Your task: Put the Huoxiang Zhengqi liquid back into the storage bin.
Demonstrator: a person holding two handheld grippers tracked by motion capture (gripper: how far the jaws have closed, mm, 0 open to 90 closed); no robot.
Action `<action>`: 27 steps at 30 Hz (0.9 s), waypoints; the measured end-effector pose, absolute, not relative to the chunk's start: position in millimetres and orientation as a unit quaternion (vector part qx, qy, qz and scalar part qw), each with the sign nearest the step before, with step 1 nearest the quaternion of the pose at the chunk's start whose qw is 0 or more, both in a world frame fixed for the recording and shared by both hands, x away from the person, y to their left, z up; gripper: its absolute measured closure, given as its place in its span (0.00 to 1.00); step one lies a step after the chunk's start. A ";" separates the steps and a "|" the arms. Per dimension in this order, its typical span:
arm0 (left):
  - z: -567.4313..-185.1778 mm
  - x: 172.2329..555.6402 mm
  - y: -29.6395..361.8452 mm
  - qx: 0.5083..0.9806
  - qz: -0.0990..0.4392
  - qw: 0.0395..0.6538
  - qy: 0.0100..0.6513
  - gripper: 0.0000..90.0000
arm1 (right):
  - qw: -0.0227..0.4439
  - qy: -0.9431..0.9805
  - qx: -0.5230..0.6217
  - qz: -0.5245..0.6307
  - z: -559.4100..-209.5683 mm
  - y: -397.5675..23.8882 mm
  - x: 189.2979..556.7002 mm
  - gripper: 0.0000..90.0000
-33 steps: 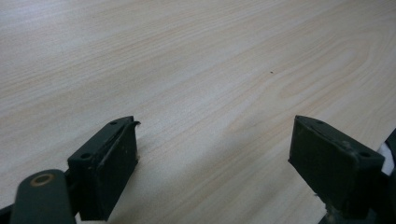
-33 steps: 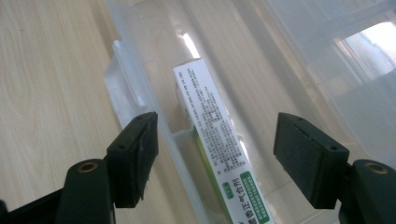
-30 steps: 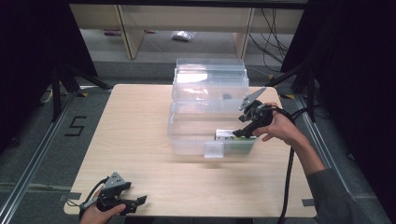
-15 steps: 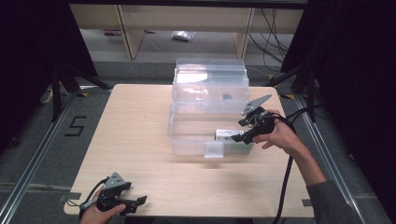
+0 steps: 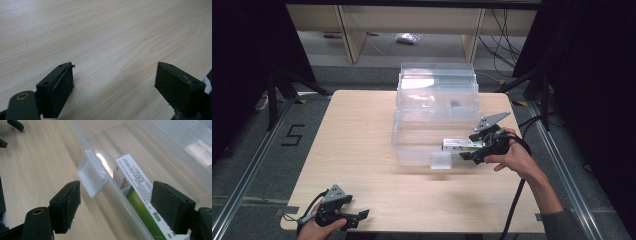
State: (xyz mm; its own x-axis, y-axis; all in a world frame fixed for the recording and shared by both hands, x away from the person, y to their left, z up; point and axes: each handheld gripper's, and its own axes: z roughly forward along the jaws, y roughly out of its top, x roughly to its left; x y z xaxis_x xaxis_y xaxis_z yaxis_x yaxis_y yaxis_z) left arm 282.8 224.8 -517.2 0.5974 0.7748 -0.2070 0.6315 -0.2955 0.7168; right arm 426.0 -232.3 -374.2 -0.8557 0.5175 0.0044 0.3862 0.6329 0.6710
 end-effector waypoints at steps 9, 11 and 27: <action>-516.4 283.5 227.2 0.810 0.090 0.388 0.431 0.17 | 0.089 0.900 0.252 0.345 -379.2 -225.5 418.8 0.28; -516.4 283.5 227.1 0.809 0.090 0.389 0.432 0.16 | 0.084 0.901 0.251 0.345 -380.8 -225.2 417.1 0.28; -516.8 283.8 226.6 0.809 0.090 0.389 0.432 0.17 | 0.079 0.902 0.248 0.344 -392.9 -227.3 405.3 0.28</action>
State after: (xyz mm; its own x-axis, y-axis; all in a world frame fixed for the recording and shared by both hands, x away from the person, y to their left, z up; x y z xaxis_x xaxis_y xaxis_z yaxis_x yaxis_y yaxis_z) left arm 283.8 226.6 -516.8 0.6111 0.7683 -0.1905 0.6281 -0.3242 0.7074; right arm 405.3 -227.3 -392.9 -0.8647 0.5015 0.0272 0.3925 0.6409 0.6597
